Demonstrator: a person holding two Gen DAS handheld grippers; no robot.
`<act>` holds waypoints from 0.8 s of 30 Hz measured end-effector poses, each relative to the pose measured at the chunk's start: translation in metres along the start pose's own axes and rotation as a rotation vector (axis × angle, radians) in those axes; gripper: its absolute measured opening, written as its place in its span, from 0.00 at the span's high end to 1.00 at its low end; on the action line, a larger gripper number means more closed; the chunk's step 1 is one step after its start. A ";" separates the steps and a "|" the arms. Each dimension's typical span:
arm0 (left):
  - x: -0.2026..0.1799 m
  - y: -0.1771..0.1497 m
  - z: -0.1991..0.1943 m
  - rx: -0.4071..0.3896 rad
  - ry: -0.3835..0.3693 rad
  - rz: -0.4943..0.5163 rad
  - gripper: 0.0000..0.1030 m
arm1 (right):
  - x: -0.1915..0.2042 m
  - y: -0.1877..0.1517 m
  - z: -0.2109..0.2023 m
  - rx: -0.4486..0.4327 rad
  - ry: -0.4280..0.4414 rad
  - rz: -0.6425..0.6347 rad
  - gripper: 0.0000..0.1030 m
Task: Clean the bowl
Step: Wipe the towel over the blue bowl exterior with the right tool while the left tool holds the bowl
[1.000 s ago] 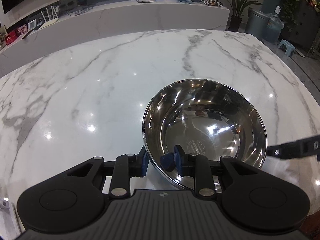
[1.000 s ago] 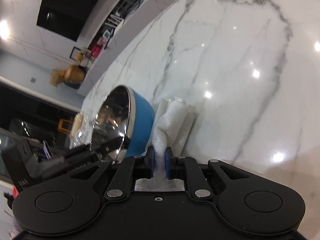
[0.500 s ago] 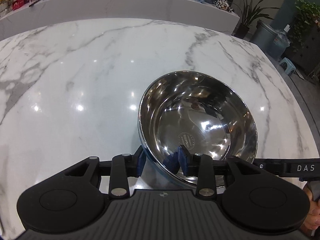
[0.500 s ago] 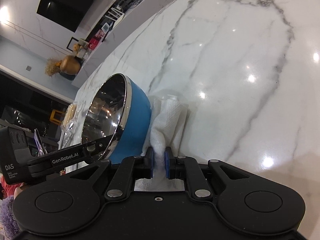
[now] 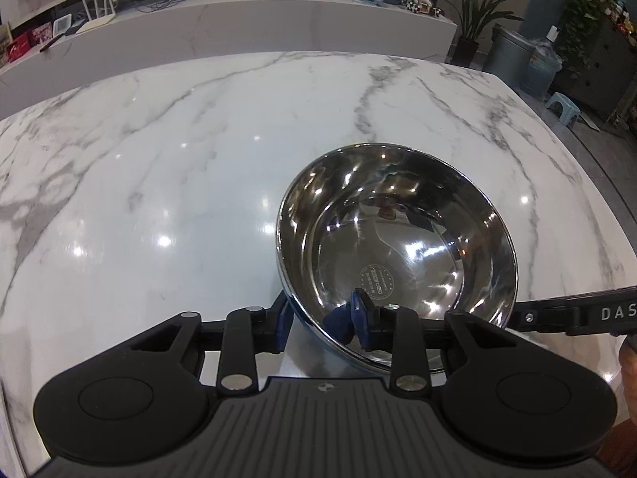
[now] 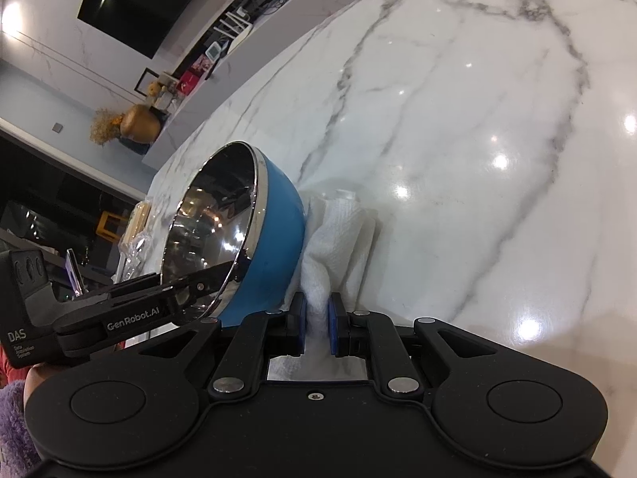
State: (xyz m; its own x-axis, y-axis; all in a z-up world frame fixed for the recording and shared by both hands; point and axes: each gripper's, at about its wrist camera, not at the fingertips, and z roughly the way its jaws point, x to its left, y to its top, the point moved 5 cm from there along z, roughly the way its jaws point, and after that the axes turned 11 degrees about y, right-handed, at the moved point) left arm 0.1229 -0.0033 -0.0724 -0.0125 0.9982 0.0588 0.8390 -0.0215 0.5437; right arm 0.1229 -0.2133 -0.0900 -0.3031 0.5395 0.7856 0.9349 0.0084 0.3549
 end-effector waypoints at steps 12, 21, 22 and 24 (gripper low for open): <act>-0.004 0.001 -0.001 0.015 -0.038 0.046 0.78 | -0.011 0.029 -0.050 -0.246 0.220 0.126 0.90; -0.007 -0.003 -0.004 0.029 -0.092 0.087 0.79 | -0.027 0.028 -0.037 -0.199 0.175 0.179 0.90; -0.008 -0.004 -0.004 0.028 -0.094 0.090 0.79 | -0.027 0.027 -0.036 -0.191 0.170 0.179 0.90; -0.007 -0.004 -0.004 0.030 -0.097 0.088 0.79 | -0.028 0.026 -0.031 -0.171 0.152 0.178 0.90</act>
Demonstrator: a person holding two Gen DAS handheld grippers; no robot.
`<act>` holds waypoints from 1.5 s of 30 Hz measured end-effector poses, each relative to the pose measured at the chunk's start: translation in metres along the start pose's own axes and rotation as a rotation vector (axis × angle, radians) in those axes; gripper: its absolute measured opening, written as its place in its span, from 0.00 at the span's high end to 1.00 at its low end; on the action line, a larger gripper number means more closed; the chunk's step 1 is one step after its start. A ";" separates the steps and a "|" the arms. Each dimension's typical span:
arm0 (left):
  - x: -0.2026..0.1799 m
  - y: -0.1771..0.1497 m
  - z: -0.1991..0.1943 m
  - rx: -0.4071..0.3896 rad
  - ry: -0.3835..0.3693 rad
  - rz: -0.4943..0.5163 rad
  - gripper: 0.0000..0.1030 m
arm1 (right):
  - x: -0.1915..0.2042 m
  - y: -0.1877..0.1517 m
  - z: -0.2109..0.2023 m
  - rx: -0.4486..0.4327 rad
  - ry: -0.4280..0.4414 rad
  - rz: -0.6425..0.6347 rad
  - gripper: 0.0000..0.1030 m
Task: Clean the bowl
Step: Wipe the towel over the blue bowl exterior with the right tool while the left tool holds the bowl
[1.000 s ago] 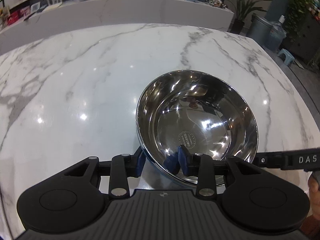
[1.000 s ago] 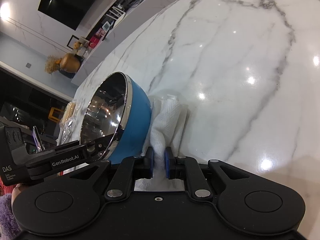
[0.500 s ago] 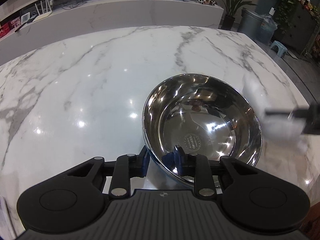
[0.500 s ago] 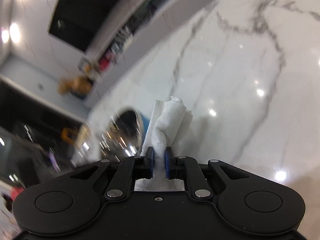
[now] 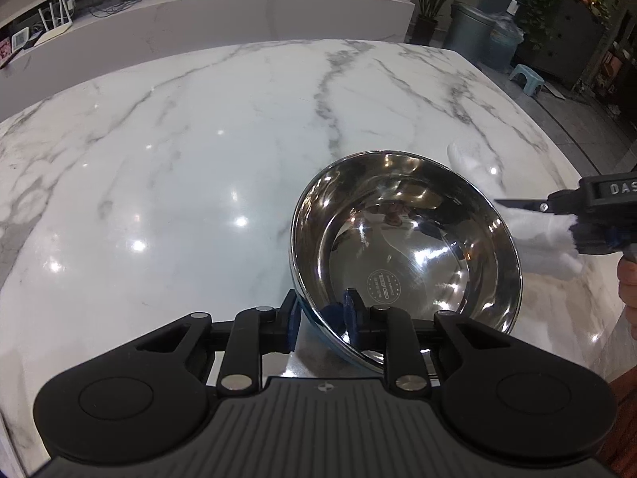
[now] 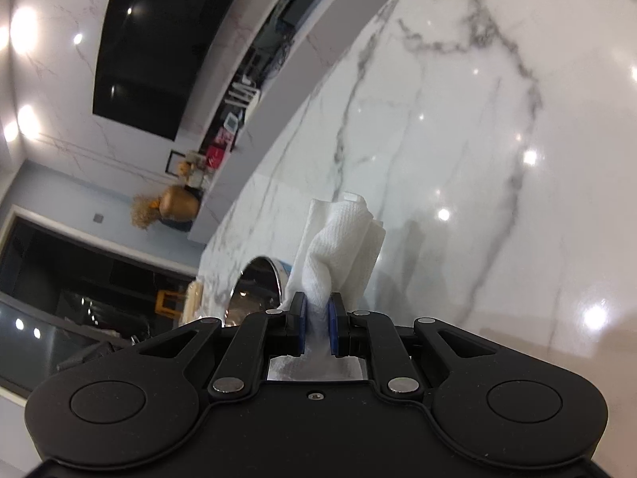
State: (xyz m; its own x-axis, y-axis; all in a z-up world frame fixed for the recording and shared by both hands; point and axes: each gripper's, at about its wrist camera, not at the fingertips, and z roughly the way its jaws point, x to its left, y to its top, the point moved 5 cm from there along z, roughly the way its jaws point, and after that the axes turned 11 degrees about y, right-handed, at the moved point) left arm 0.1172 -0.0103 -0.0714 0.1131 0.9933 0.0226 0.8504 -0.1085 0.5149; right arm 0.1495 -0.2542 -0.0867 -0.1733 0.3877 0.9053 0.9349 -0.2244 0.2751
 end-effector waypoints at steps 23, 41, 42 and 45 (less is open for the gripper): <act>0.015 -0.005 0.003 0.017 0.048 -0.132 0.73 | -0.001 -0.029 0.037 0.159 -0.077 -0.042 0.90; 0.005 -0.004 0.001 -0.007 0.008 -0.041 0.76 | 0.003 -0.002 0.006 0.007 0.050 -0.003 0.90; 0.005 -0.003 0.001 -0.007 0.011 -0.042 0.76 | 0.002 -0.003 0.006 0.009 0.046 0.000 0.90; 0.004 -0.003 0.001 -0.007 0.017 -0.049 0.76 | -0.001 -0.003 0.006 0.010 0.045 0.016 0.90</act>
State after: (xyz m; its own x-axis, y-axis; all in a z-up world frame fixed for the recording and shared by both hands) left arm 0.1157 -0.0057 -0.0738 0.0626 0.9980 0.0121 0.8509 -0.0597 0.5219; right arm 0.1483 -0.2483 -0.0907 -0.1718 0.3433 0.9234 0.9406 -0.2216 0.2574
